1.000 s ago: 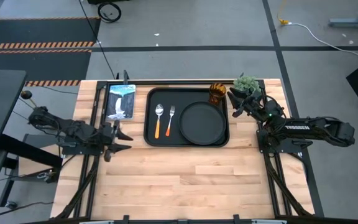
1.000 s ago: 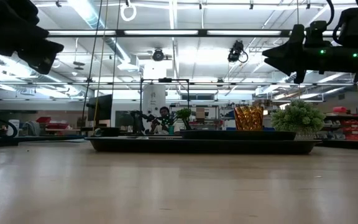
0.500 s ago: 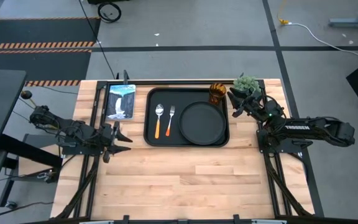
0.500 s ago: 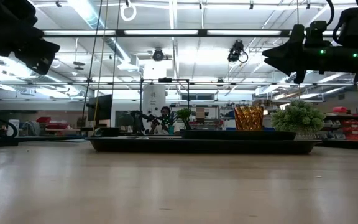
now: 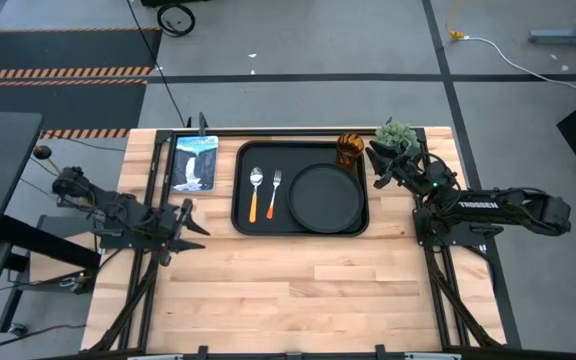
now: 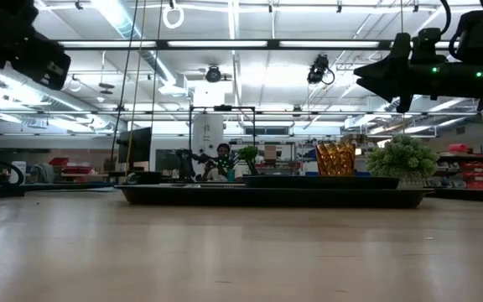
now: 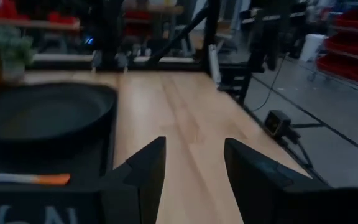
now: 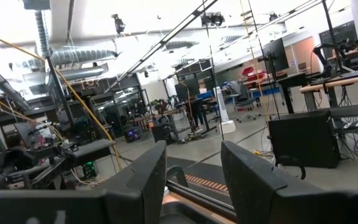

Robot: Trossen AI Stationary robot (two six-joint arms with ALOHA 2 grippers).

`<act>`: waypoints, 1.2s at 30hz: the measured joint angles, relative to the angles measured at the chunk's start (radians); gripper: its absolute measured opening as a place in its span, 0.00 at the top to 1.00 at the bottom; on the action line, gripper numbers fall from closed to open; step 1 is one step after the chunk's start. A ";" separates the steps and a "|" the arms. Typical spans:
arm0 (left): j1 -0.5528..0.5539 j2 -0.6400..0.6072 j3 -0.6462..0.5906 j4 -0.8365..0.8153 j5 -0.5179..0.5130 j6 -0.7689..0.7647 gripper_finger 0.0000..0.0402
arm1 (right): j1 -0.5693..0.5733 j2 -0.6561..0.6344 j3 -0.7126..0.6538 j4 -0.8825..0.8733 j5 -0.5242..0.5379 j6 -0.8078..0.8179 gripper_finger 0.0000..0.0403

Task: Pick and place plate/cup/fork/spoon on tray
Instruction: Return to Home Position

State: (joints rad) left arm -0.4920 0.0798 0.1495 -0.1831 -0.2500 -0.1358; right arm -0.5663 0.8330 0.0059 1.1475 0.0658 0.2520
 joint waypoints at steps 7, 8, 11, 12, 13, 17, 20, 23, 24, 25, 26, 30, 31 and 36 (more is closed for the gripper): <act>-0.032 -0.028 0.000 0.057 -0.007 -0.006 0.57 | 0.000 0.000 0.000 0.000 0.000 0.000 0.60; -0.034 -0.028 0.000 0.057 -0.006 -0.057 0.57 | 0.000 0.000 0.000 0.000 0.000 0.000 0.60; -0.033 -0.028 0.000 0.056 -0.013 -0.161 0.57 | 0.000 0.000 0.000 0.000 0.000 0.000 0.60; -0.032 -0.028 0.000 0.057 -0.018 -0.150 0.57 | 0.000 0.000 0.000 0.000 0.000 0.000 0.60; -0.031 -0.028 0.000 0.058 -0.021 -0.124 0.57 | 0.000 0.000 0.000 0.000 0.000 0.000 0.60; -0.031 -0.021 0.000 0.053 -0.022 0.042 0.57 | 0.000 0.000 0.000 0.000 0.000 0.000 0.60; -0.039 -0.043 0.000 0.050 -0.022 0.157 0.57 | 0.000 0.000 0.000 0.000 0.000 0.000 0.60; -0.003 -0.080 -0.015 0.047 -0.010 0.230 0.57 | 0.000 0.000 0.000 0.000 0.000 0.000 0.60; 0.018 -0.078 -0.019 0.045 -0.008 0.247 0.57 | 0.000 0.000 0.000 0.000 0.000 0.000 0.60; 0.043 -0.077 -0.025 0.034 0.008 0.255 0.57 | 0.000 0.000 0.000 -0.002 0.000 0.000 0.60; 0.067 -0.078 -0.028 0.022 0.026 0.256 0.57 | 0.000 0.000 0.000 0.001 0.000 0.000 0.60; 0.119 -0.078 -0.026 -0.036 0.030 0.275 0.57 | 0.000 0.000 0.000 0.002 -0.001 0.000 0.60; 0.132 -0.078 -0.027 -0.045 0.034 0.283 0.57 | 0.000 0.000 0.000 0.001 -0.002 0.000 0.60; 0.184 -0.078 -0.027 -0.082 0.027 0.286 0.57 | 0.000 0.000 0.000 0.002 -0.005 0.000 0.60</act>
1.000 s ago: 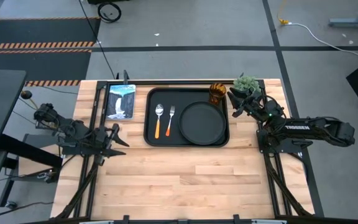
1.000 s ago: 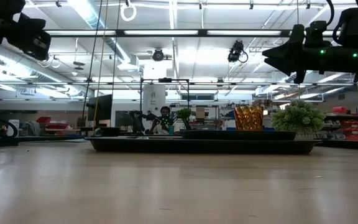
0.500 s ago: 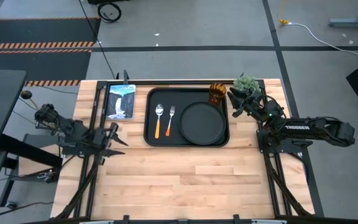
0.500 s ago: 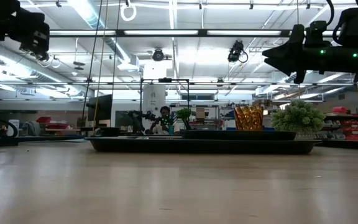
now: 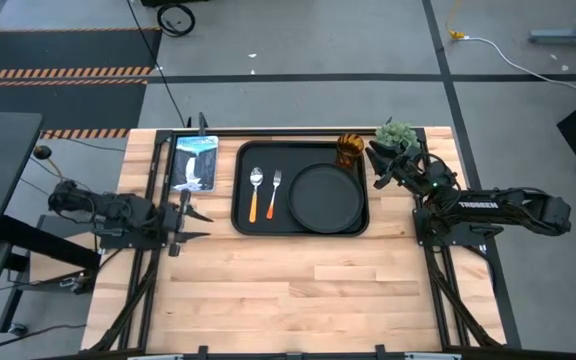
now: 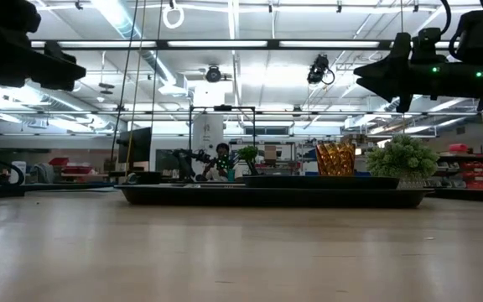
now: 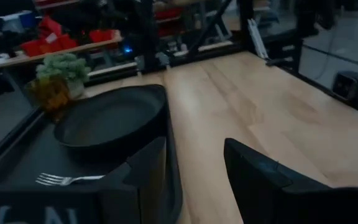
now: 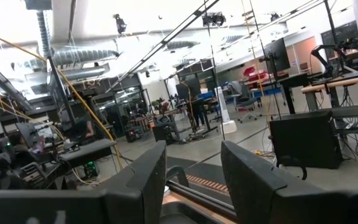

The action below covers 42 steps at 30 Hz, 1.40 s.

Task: Pick and place plate/cup/fork/spoon on tray
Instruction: Return to Home Position

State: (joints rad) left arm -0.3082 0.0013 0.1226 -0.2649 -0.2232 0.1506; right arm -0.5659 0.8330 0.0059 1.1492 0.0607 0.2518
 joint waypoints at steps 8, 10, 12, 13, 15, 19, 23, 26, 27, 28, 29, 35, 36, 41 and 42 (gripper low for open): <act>-0.005 0.002 0.000 0.005 -0.001 -0.008 0.57 | 0.000 0.000 0.000 0.000 -0.001 0.000 0.60; -0.009 0.006 0.000 0.004 -0.001 -0.008 0.57 | 0.000 0.000 0.000 0.000 -0.001 0.000 0.60; -0.009 0.005 0.000 0.005 -0.001 -0.008 0.57 | 0.000 0.000 0.000 0.000 -0.001 0.000 0.60; -0.009 0.005 0.000 0.005 -0.001 -0.008 0.57 | 0.000 0.000 0.000 0.000 -0.001 0.000 0.60; -0.009 0.005 0.000 0.007 -0.001 -0.008 0.57 | 0.000 0.000 0.000 0.000 -0.001 0.000 0.60; -0.009 0.005 0.000 0.006 -0.001 -0.008 0.57 | 0.000 0.000 0.000 0.000 -0.001 0.000 0.60; -0.009 0.005 0.000 0.006 -0.001 -0.009 0.57 | 0.000 0.000 0.000 0.000 -0.001 0.000 0.60; -0.009 0.005 0.000 0.006 -0.001 -0.009 0.57 | 0.000 0.000 0.000 0.000 -0.002 0.000 0.60; -0.009 0.005 0.000 0.006 -0.001 -0.009 0.57 | 0.000 0.000 0.000 0.000 -0.002 0.000 0.60; -0.009 0.005 0.000 0.006 -0.001 -0.009 0.57 | 0.000 0.000 0.000 0.000 -0.002 0.000 0.60; -0.009 0.005 0.000 0.006 -0.001 -0.009 0.57 | 0.000 0.000 0.000 0.000 -0.002 0.000 0.60; -0.009 0.005 0.000 0.006 -0.001 -0.009 0.57 | 0.000 0.000 0.000 0.000 -0.002 0.000 0.60; -0.009 0.005 0.000 0.006 -0.001 -0.009 0.57 | 0.000 0.000 0.000 0.000 -0.002 0.000 0.60; -0.009 0.005 0.000 0.006 -0.001 -0.009 0.57 | 0.000 0.000 0.000 0.000 -0.002 0.000 0.60; -0.009 0.005 0.000 0.006 -0.001 -0.009 0.57 | 0.000 0.000 0.000 0.000 -0.002 0.000 0.60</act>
